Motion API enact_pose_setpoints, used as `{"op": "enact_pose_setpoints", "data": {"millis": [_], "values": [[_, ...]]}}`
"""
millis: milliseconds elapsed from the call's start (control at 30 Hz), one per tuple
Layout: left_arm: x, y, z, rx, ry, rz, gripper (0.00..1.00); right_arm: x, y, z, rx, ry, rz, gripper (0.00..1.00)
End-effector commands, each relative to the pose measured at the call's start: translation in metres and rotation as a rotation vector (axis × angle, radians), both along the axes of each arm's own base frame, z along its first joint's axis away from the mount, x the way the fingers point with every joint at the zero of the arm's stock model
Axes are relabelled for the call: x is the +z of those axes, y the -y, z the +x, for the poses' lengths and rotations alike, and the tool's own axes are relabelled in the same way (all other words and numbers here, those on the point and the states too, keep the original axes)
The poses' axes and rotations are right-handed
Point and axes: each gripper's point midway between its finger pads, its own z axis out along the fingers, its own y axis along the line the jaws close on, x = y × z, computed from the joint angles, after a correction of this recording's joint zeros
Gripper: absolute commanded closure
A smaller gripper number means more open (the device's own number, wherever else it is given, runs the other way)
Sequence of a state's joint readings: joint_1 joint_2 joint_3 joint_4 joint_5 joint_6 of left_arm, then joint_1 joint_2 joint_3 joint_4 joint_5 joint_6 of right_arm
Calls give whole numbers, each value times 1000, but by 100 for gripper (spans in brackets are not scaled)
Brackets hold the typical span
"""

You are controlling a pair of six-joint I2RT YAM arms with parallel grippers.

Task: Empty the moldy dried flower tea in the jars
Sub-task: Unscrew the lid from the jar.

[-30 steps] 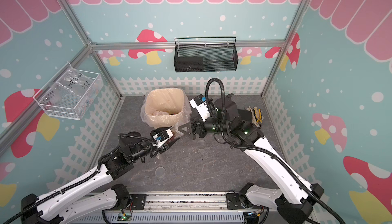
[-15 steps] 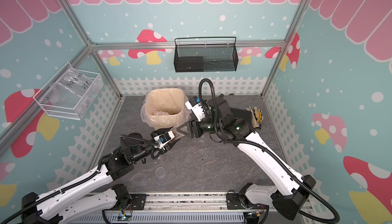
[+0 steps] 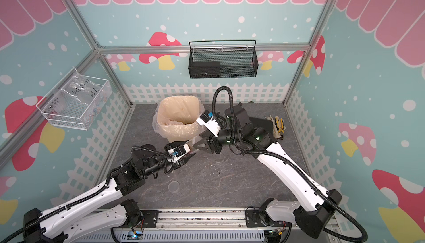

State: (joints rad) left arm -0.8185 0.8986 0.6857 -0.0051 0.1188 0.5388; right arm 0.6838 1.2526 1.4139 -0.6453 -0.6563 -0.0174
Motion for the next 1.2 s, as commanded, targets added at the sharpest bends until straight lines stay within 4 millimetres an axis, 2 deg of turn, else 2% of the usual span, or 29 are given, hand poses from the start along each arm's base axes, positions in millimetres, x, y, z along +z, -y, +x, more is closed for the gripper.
{"op": "enact_pose_setpoints", "data": {"millis": [0, 67, 167, 400, 467, 533, 633, 667, 733, 800, 933, 1167], "values": [[0, 13, -18, -113, -90, -22, 100, 16, 1, -6, 180, 426, -54, 92], [-2, 16, -24, -145, -126, -21, 100, 18, 2, -7, 235, 540, -67, 91], [-4, 17, -25, -155, -137, -19, 100, 17, 0, -5, 272, 618, -88, 90], [-4, 17, -25, -154, -126, -12, 100, 2, -1, 2, 302, 641, -157, 83], [-4, 15, -22, -140, -117, -11, 100, 7, -2, 3, 282, 618, -142, 72], [-4, 13, -17, -108, -98, -8, 100, 23, -4, 1, 231, 554, -78, 61], [-3, 4, -5, -31, -39, -11, 100, 53, -3, -11, 154, 407, 55, 35], [-2, 1, -2, -7, -15, -12, 100, 63, -2, -13, 120, 367, 98, 31], [1, -4, 3, 28, 32, -8, 100, 70, 2, -11, 22, 229, 149, 27], [3, -7, 7, 50, 71, 4, 100, 65, 6, -7, -71, 88, 152, 19], [6, -10, 13, 77, 135, 36, 100, 41, 17, -2, -221, -131, 120, 17], [9, -10, 13, 77, 164, 49, 100, 7, 19, -4, -272, -291, 56, 9]]}}
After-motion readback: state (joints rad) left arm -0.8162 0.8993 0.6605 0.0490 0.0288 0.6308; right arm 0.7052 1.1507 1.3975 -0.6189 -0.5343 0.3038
